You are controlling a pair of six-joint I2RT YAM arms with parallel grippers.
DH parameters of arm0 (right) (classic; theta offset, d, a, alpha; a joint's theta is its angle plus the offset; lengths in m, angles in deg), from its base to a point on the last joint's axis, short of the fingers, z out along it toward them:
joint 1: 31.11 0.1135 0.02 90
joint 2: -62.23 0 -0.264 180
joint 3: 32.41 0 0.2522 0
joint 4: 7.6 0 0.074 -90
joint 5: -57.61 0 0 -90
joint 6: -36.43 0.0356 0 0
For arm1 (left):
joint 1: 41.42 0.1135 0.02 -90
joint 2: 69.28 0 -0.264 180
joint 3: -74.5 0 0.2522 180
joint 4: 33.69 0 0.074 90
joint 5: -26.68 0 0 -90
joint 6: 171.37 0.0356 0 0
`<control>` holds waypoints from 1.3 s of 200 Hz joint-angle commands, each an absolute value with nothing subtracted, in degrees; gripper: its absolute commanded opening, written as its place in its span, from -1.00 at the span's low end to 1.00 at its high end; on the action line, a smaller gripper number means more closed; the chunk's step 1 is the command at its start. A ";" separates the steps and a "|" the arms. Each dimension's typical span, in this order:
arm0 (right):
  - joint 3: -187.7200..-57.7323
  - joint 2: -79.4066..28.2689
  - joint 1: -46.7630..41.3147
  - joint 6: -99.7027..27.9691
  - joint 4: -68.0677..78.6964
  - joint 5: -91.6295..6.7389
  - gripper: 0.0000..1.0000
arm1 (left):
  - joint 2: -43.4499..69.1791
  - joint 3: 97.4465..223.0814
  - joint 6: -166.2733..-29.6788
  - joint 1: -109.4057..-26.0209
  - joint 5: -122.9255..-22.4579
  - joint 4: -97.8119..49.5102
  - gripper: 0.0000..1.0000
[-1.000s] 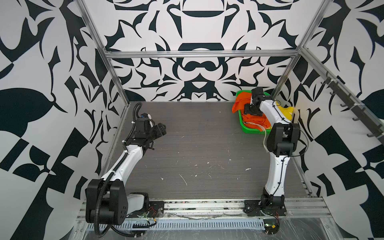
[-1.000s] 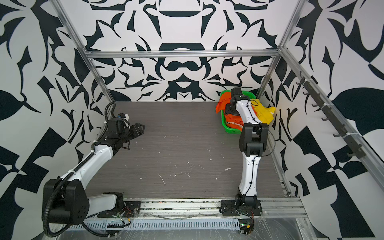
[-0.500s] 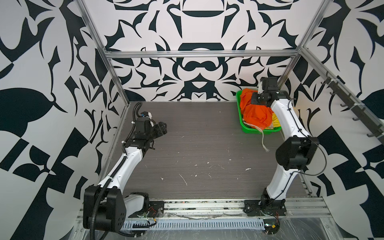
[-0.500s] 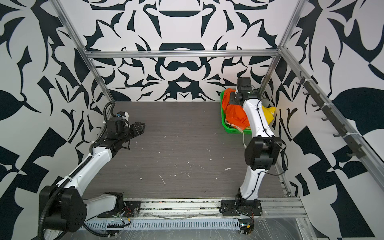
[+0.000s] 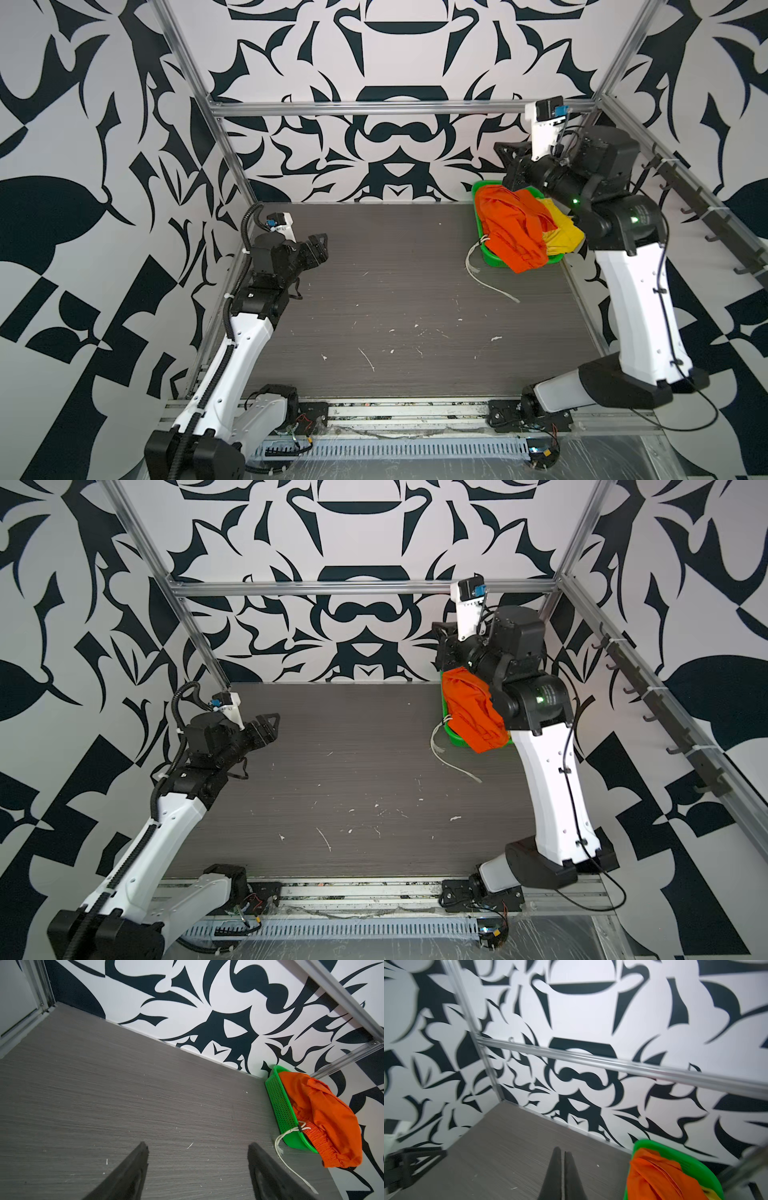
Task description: Fold and stack the shorts
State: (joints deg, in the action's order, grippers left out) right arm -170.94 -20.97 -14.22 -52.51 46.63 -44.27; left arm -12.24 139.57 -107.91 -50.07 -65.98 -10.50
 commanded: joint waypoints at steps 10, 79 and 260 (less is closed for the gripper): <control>-170.15 -19.83 -14.58 -53.35 50.46 -37.91 -1.00 | -13.32 139.97 -106.68 -50.12 -64.90 -7.67 0.58; -152.56 -24.05 -24.45 -54.47 59.11 -26.99 0.59 | -12.07 138.57 -106.86 -50.12 -65.96 -7.63 0.58; -177.92 -36.54 -30.04 -54.85 65.50 -47.49 -1.00 | -15.14 141.14 -101.52 -50.12 -60.42 -2.72 0.59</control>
